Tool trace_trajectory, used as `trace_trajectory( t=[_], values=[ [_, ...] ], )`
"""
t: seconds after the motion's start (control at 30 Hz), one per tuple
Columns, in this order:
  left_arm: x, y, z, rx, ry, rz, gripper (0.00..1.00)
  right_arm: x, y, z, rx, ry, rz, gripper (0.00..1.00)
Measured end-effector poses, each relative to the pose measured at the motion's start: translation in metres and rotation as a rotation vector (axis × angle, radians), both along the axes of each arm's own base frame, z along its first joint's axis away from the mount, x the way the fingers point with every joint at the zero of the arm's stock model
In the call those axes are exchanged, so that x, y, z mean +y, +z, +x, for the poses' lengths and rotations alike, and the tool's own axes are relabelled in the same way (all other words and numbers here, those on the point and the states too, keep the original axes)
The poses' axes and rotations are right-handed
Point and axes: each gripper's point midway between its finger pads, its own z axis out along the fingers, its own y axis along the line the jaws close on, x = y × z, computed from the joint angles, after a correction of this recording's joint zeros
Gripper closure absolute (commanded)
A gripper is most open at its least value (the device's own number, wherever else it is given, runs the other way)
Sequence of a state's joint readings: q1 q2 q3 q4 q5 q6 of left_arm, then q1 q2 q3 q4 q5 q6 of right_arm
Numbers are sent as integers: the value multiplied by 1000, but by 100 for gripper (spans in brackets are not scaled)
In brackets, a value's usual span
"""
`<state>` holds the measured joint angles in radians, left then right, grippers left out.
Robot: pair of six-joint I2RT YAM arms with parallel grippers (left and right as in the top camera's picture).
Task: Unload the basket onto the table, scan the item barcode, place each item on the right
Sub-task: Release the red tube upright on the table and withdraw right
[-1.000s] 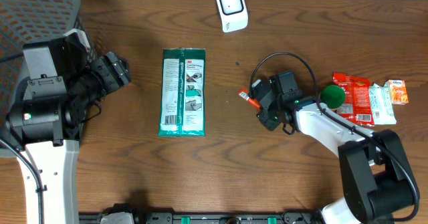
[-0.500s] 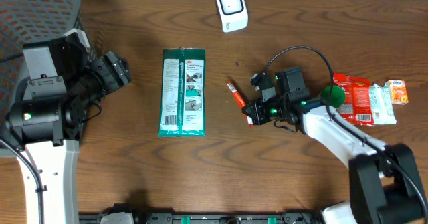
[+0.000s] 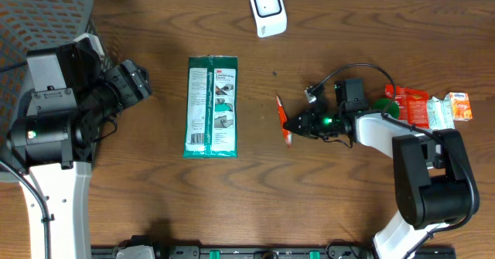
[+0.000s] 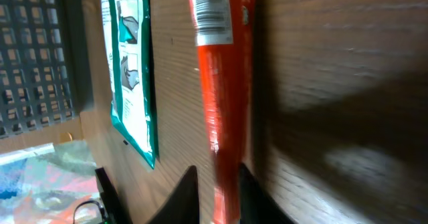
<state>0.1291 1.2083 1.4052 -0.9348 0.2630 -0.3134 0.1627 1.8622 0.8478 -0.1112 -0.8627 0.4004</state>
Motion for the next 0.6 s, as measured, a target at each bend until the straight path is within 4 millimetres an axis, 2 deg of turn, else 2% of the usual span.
trace_trajectory(
  t=[0.27, 0.37, 0.6],
  values=[
    [0, 0, 0, 0, 0, 0, 18, -12, -2, 6, 0, -37, -11, 71],
    [0, 0, 0, 0, 0, 0, 18, -14, -4, 8, -2, -46, -29, 64],
    [0, 0, 0, 0, 0, -1, 18, -16, 1, 15, 33, -54, -139, 61]
  ],
)
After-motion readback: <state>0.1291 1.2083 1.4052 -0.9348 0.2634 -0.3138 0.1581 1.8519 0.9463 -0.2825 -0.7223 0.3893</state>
